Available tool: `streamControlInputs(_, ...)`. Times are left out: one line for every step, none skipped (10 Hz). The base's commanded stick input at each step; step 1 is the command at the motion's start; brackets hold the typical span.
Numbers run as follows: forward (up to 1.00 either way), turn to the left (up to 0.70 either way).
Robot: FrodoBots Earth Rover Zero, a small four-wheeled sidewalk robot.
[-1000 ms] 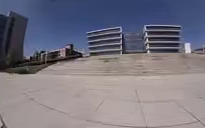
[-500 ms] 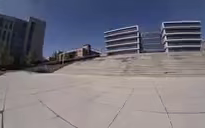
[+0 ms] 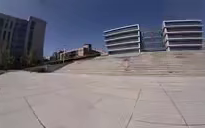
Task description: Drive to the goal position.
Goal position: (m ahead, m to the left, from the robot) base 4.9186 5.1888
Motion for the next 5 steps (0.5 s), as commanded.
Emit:
streamControlInputs(0.70,0.01)
streamControlInputs(0.70,0.01)
streamControlInputs(0.70,0.01)
streamControlInputs(0.70,0.01)
streamControlInputs(0.70,0.18)
